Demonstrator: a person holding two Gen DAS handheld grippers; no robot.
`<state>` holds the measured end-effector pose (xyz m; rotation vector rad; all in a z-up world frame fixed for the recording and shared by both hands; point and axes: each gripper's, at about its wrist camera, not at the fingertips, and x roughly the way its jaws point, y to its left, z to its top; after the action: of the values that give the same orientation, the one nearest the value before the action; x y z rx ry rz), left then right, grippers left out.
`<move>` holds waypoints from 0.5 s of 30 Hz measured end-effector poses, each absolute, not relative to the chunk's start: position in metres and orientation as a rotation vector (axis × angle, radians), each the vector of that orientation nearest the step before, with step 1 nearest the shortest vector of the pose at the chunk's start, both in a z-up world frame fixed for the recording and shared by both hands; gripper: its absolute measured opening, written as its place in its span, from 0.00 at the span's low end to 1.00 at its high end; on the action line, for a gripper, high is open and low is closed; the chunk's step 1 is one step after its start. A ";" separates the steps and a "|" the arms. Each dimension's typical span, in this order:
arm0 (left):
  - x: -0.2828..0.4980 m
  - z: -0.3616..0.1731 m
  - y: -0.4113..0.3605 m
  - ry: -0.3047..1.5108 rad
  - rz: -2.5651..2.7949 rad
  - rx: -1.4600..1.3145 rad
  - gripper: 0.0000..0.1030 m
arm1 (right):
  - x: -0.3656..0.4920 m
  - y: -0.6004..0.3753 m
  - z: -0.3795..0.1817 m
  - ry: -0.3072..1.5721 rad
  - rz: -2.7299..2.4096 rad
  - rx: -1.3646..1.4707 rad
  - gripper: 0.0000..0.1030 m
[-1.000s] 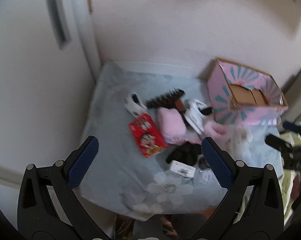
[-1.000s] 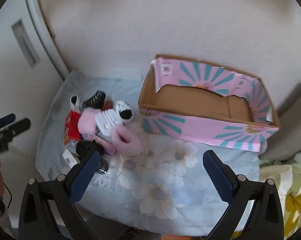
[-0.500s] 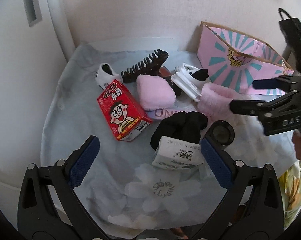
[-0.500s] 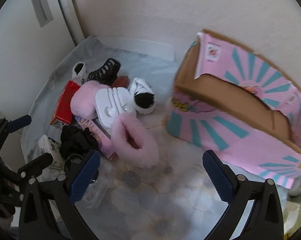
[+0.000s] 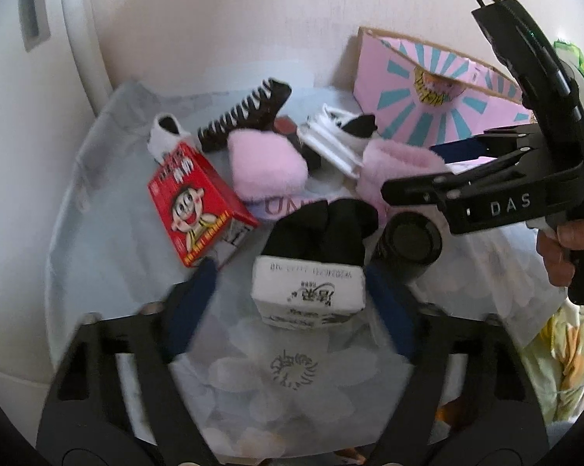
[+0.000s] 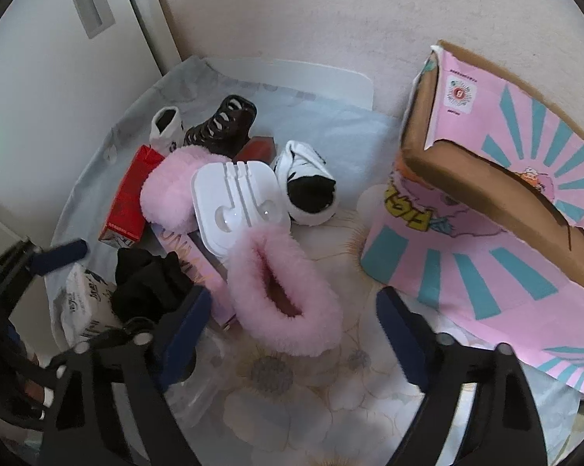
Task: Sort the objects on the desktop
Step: 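Grasp the pink fluffy ring with the right tool while the left tool grasps the white packet, then carry the pink ring into the box with the right tool while the left tool carries the white packet there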
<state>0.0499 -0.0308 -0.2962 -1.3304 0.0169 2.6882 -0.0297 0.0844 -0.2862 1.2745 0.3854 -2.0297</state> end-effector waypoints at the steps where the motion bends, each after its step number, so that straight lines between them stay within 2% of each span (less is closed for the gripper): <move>1: 0.049 -0.299 -0.032 -0.003 2.679 -1.344 0.54 | -0.031 0.083 -0.288 0.382 -2.018 1.284 0.66; 2: 0.048 -0.302 -0.033 -0.036 2.664 -1.348 0.49 | -0.031 0.083 -0.291 0.377 -2.005 1.298 0.53; 4: 0.050 -0.302 -0.034 -0.064 2.657 -1.348 0.43 | -0.033 0.081 -0.296 0.362 -1.973 1.326 0.45; 10: 0.055 -0.295 -0.037 -0.048 2.671 -1.350 0.43 | -0.028 0.079 -0.292 0.374 -1.982 1.337 0.38; 15: 0.057 -0.283 -0.043 -0.035 2.677 -1.346 0.43 | -0.022 0.083 -0.288 0.368 -1.993 1.358 0.37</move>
<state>0.0573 -0.0428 -0.2825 -1.3464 -0.0346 2.6770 -0.0222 0.0833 -0.2878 1.3581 0.3682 -1.9929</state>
